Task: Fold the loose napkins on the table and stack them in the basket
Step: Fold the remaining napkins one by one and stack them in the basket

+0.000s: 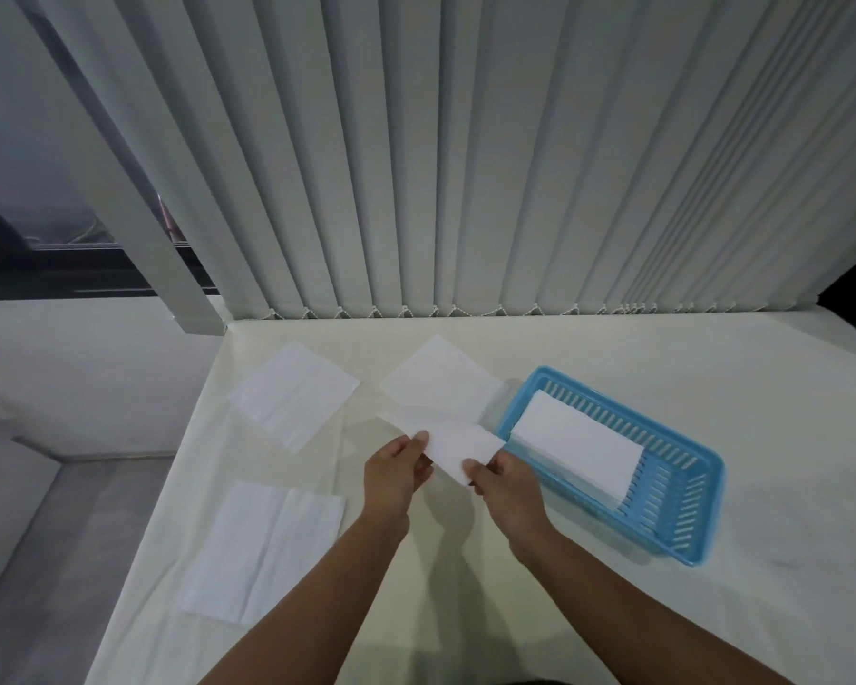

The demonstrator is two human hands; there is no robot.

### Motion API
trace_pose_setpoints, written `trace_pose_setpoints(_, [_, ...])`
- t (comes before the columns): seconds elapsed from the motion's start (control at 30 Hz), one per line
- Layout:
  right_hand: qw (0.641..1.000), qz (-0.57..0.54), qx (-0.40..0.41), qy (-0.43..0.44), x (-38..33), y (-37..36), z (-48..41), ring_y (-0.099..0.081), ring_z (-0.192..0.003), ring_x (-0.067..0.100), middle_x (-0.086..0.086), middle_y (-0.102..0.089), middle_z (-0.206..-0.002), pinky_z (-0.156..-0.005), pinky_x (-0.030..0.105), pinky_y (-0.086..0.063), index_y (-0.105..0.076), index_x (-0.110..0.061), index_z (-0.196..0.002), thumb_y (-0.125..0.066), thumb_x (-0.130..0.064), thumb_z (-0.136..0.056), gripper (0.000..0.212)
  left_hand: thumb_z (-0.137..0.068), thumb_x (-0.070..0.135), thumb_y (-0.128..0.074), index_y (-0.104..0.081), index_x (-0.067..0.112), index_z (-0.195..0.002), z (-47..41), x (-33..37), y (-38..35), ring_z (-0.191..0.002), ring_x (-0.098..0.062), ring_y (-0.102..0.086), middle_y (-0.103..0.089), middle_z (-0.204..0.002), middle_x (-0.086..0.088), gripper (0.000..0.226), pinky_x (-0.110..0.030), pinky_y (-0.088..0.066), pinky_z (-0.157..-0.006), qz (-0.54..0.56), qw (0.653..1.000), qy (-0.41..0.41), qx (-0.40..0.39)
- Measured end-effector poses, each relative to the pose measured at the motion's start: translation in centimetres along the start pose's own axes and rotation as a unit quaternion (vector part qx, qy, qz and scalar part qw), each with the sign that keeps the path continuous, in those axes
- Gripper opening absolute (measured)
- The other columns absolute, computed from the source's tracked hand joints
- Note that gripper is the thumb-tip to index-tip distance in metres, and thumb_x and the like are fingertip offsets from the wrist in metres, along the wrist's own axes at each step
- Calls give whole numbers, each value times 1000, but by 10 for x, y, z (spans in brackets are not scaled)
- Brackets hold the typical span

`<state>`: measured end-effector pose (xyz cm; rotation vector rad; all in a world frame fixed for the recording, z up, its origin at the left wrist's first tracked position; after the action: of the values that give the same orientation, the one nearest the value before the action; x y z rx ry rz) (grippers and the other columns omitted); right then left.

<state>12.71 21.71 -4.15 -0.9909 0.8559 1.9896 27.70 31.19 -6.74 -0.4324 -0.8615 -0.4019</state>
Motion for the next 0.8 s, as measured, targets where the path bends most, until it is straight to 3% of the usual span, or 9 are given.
trace_pose_setpoints(0.13, [999,30,13,34,-6,18,-5,-65,-78,16,0,-71,-84,-66,25,-48,-67,-15,-88,-64,-23,-88,9,-89,15,-64,-68,4,-97,-8,16,-18,-91,-22,-68,-72,-99,-11,14,-34,-54,-88,63,998,8,-18])
trace_pose_setpoints(0.27, [997,36,43,51,-5,48,-9,-65,-79,17,1,-71,-84,-71,28,-50,-67,-13,-83,-66,-23,-88,11,-90,10,-60,-66,8,-92,-12,34,-48,-82,-17,-67,-70,-92,-6,6,-25,-56,-76,100,994,10,-39])
trace_pose_setpoints(0.4, [993,37,99,44,-1,95,-13,-48,-58,13,2,-54,-60,-58,27,-37,-51,-10,-60,-67,-22,-87,33,-89,11,-61,-67,11,-92,-22,40,-75,-78,-13,-64,-69,-88,-2,6,-24,-54,-73,79,996,8,-46])
trace_pose_setpoints(0.47, [990,19,137,36,4,124,-16,-43,-57,15,4,-48,-59,-58,29,-34,-45,-9,-58,-66,-21,-87,38,-87,13,-64,-70,9,-95,-26,41,-88,-76,-13,-64,-69,-86,-3,10,-24,-52,-74,31,998,-2,-45])
trace_pose_setpoints(0.57, [984,-11,177,18,15,159,-24,-50,-62,20,10,-54,-63,-64,31,-40,-54,4,-67,-64,-19,-87,33,-85,14,-67,-72,8,-95,-22,43,-113,-73,-14,-65,-71,-82,-5,13,-25,-54,-76,-77,993,-46,-71])
trace_pose_setpoints(0.63, [983,1,184,-3,24,175,-27,-52,-61,20,8,-57,-62,-64,30,-41,-56,-2,-64,-64,-19,-88,30,-85,15,-67,-73,12,-87,-14,42,-128,-72,-15,-63,-70,-80,-8,7,-27,-55,-79,-137,984,-69,-92])
trace_pose_setpoints(0.73, [986,51,161,-18,33,187,-33,-50,-52,15,8,-56,-60,-52,21,-38,-56,-6,-63,-64,-14,-87,27,-85,15,-63,-67,18,-69,-9,37,-142,-69,-17,-56,-66,-74,-8,17,-31,-52,-77,-223,964,-101,-106])
trace_pose_setpoints(0.8, [985,77,151,-31,39,193,-36,-51,-55,17,10,-59,-64,-55,25,-39,-58,-7,-66,-66,-14,-85,22,-86,19,-59,-67,20,-72,-12,36,-147,-75,-19,-60,-68,-78,-4,16,-34,-50,-77,-299,939,-137,-100])
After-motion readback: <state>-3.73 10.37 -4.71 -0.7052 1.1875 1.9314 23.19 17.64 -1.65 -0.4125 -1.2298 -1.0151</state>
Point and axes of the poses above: each hand's wrist, its own z-axis away from the middle knuckle, its own y-axis out of the back of the hand, x = y × z, the point moved 10 cm from there along -z, towards the middle knuckle
